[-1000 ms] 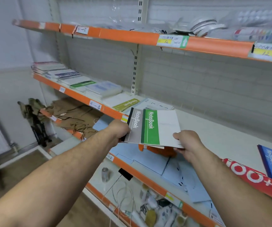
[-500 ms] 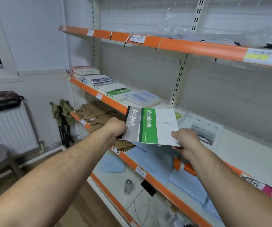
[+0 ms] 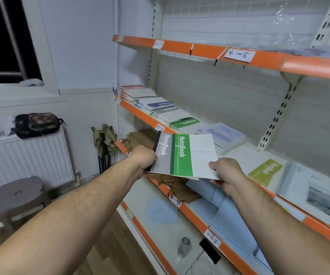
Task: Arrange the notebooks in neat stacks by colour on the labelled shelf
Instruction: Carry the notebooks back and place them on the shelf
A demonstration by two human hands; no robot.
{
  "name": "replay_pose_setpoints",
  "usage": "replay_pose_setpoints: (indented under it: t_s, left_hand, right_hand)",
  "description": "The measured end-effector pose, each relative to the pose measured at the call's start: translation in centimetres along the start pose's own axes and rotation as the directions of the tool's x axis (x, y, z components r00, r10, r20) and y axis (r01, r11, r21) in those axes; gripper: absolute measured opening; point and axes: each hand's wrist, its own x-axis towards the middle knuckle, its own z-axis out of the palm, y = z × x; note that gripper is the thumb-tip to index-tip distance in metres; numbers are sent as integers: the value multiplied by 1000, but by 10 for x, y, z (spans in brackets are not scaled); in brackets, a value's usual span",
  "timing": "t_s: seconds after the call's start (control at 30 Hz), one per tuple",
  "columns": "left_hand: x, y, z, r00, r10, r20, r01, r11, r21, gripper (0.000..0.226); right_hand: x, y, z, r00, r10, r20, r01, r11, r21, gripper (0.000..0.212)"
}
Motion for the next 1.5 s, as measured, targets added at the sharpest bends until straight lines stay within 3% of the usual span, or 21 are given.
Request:
replay_pose_setpoints:
  t_s: [0.4, 0.73, 0.9, 1.17, 1.33, 1.4, 1.5]
  left_hand:
    - [102, 30, -29, 991, -21, -135, 20, 1000, -11, 18]
    - [184, 45, -42, 991, -19, -131, 23, 999, 29, 13]
    - [242, 52, -56, 998, -3, -63, 6, 999, 48, 4]
    - [353, 78, -70, 990, 91, 110, -104, 988, 115, 9]
    - [398, 95, -69, 968, 148, 201, -228, 853, 469, 10]
    - [415, 100, -62, 955, 157, 250, -264, 835, 482, 16]
    - [437, 104, -43, 949, 139, 282, -239, 903, 356, 15]
  right_hand:
    - [108, -44, 74, 994, -6, 107, 10, 999, -36, 4]
    - [169, -64, 121, 994, 13, 111, -14, 1000, 6, 11]
    - [197, -74, 151, 997, 31, 64, -33, 999, 35, 6]
    - [241, -98, 195, 990, 37, -140, -34, 999, 27, 9]
    - [254, -104, 213, 972, 63, -224, -50, 997, 66, 7]
    - [260, -105, 214, 962, 81, -262, -59, 994, 91, 4]
    - [270, -110, 212, 946, 83, -312, -55, 994, 99, 7]
